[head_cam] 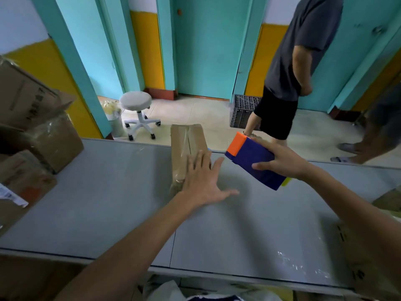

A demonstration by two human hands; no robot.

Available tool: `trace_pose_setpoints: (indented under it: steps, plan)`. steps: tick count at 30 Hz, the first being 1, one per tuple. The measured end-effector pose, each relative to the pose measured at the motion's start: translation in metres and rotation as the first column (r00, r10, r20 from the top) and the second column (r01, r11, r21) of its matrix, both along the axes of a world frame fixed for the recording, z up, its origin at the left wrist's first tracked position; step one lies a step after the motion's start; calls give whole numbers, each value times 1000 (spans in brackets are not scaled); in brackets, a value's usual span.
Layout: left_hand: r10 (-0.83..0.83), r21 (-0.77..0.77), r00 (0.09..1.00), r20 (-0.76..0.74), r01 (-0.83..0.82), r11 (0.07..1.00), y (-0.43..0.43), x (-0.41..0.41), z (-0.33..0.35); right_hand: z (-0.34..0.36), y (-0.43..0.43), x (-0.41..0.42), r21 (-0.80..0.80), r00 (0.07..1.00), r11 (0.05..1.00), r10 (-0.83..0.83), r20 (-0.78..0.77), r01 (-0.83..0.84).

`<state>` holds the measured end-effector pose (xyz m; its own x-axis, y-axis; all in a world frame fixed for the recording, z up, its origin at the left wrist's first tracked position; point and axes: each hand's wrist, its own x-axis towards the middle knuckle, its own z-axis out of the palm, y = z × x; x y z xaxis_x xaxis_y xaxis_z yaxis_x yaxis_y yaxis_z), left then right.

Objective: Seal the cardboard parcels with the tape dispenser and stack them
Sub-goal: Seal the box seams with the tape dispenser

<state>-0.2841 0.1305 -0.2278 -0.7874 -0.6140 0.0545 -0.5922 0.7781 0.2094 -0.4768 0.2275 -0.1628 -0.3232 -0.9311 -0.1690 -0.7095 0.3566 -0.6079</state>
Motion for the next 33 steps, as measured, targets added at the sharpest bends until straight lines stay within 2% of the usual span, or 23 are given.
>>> trace_pose_setpoints:
  steps: [1, 3, 4, 5, 7, 9, 11, 14, 19, 23, 25, 29, 31, 33]
  plan:
    - [-6, 111, 983, -185, 27, 993, -4, 7, 8, 1, 0, -2, 0, 1000, 1000, -1, 6, 1]
    - [65, 246, 817, -573, 95, 965, -20, 30, 22, 2, 1, -2, 5, 1000, 1000, 0, 6, -1]
    - [94, 284, 746, -659, 131, 950, -29, 45, 25, 3, 1, -2, 12, 1000, 1000, 3, 3, -3]
    - [93, 291, 729, -678, 151, 945, -38, 60, 24, 4, 1, -3, 19, 1000, 1000, 6, 0, -6]
    - [24, 230, 803, -595, 142, 963, -55, 89, 13, 5, 1, -3, 39, 1000, 999, 16, -7, -15]
    - [-52, 199, 905, -423, 148, 969, -67, 110, -2, 7, -2, 1, 50, 1000, 999, 23, -20, -22]
    - [-135, 193, 941, -312, 202, 960, -72, 119, -14, 6, -7, 4, 63, 999, 998, 25, -42, -22]
    - [-108, 196, 918, -382, 195, 961, -69, 119, -20, 0, -14, 9, 88, 999, 995, 44, -8, -43]
    - [-209, -102, 852, -480, 182, 978, -64, 116, -33, -7, -20, 11, 96, 998, 994, 55, 30, -57]
    - [-142, -235, 817, -558, 9, 972, -50, 105, -46, -9, -22, 13, 90, 998, 994, 54, 40, -58]
    - [-83, -230, 819, -568, -61, 971, -38, 95, -50, -8, -23, 14, 96, 997, 994, 57, 48, -61]
    - [34, -77, 805, -592, -98, 992, -33, 90, -51, -6, -23, 16, 82, 997, 995, 53, 57, -58]
    - [59, 8, 789, -611, -69, 998, -33, 92, -51, -7, -20, 14, 81, 997, 995, 50, 63, -55]
    - [56, 135, 803, -593, 30, 990, -32, 95, -49, -8, -17, 13, 87, 996, 995, 50, 75, -57]
